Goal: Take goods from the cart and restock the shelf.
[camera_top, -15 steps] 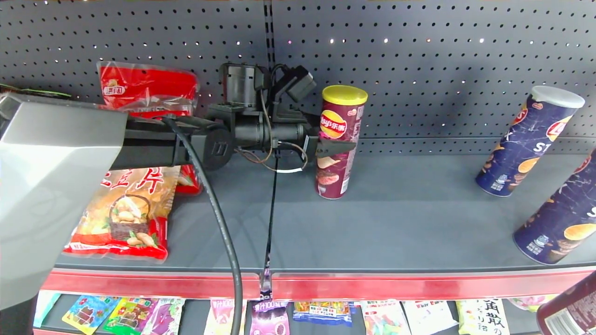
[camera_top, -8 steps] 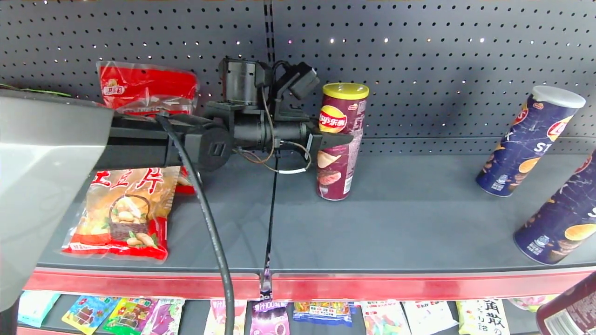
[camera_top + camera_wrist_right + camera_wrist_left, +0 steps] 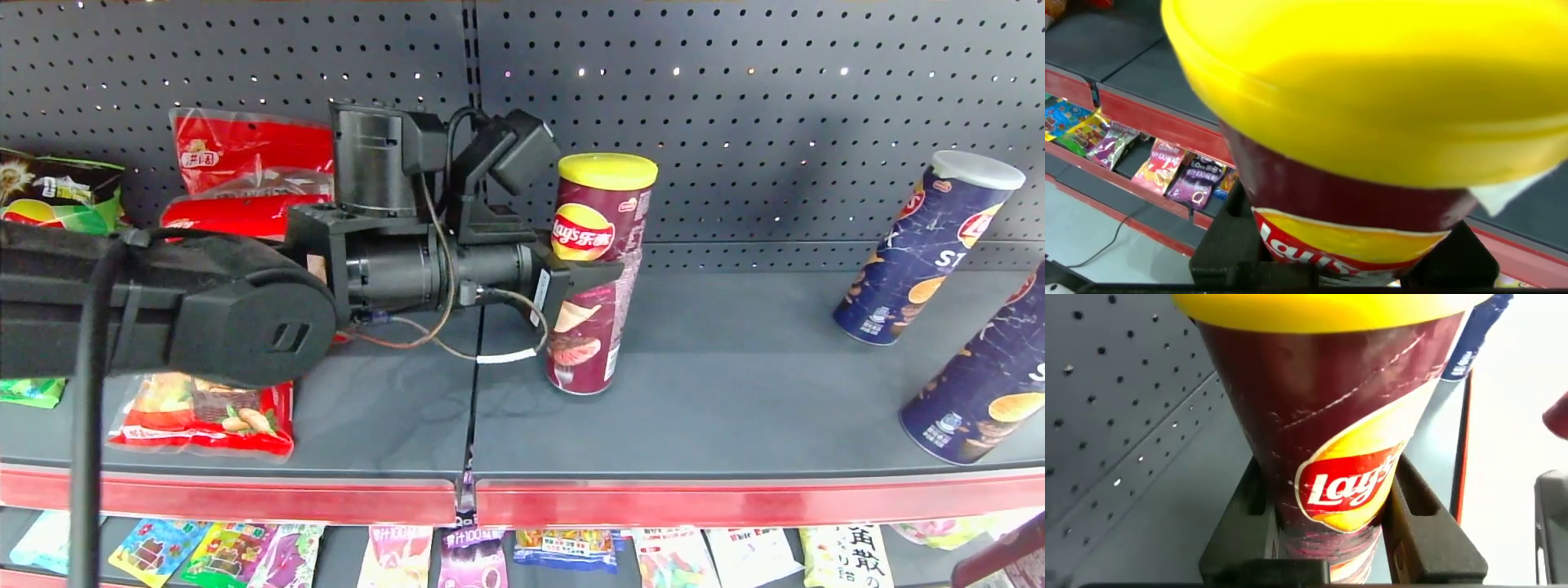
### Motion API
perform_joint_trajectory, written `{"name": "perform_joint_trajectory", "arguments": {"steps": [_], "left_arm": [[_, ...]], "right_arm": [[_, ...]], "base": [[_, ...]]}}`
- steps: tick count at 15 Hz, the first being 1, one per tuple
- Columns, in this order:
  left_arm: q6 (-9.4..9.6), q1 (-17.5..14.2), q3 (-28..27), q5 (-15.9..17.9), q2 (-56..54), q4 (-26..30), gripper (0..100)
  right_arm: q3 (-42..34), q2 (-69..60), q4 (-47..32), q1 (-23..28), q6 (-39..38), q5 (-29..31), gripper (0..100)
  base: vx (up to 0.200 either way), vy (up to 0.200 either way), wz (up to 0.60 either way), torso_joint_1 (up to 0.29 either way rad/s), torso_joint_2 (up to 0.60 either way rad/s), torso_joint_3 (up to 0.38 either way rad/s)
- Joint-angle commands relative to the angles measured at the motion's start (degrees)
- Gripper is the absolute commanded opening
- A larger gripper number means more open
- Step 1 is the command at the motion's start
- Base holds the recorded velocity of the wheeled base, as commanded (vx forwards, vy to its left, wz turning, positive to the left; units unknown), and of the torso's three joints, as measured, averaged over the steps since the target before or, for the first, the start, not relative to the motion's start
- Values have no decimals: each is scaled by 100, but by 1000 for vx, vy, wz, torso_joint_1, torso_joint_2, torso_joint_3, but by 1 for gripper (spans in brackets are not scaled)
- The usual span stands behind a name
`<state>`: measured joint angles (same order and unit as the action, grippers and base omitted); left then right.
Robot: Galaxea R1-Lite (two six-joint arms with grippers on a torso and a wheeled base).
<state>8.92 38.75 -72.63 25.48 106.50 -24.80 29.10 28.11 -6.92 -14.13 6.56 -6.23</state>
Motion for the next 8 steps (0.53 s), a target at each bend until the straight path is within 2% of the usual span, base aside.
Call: {"name": "perform_joint_trajectory", "arguments": {"steps": [1, 2, 3, 5, 8], "left_arm": [[-31, 238, 592, -254, -446, -236, 0], [-84, 308, 707, -377, -498, -298, 0], [-242, 519, 961, -860, -595, -526, 0], [-400, 730, 1251, -1467, -613, -992, 0], [-427, 800, 1752, -1625, -744, -1361, 0]], "right_arm": [[17, -78, 7, -2, 3, -1, 0], [26, -69, 7, -2, 3, -1, 0], [26, -69, 7, -2, 12, -1, 0], [26, -69, 7, -2, 3, -1, 0], [52, -34, 7, -2, 12, -1, 0]], "base": [[0, 0, 0, 0, 0, 0], [0, 0, 0, 0, 0, 0], [0, 0, 0, 0, 0, 0], [0, 0, 0, 0, 0, 0], [0, 0, 0, 0, 0, 0]]}}
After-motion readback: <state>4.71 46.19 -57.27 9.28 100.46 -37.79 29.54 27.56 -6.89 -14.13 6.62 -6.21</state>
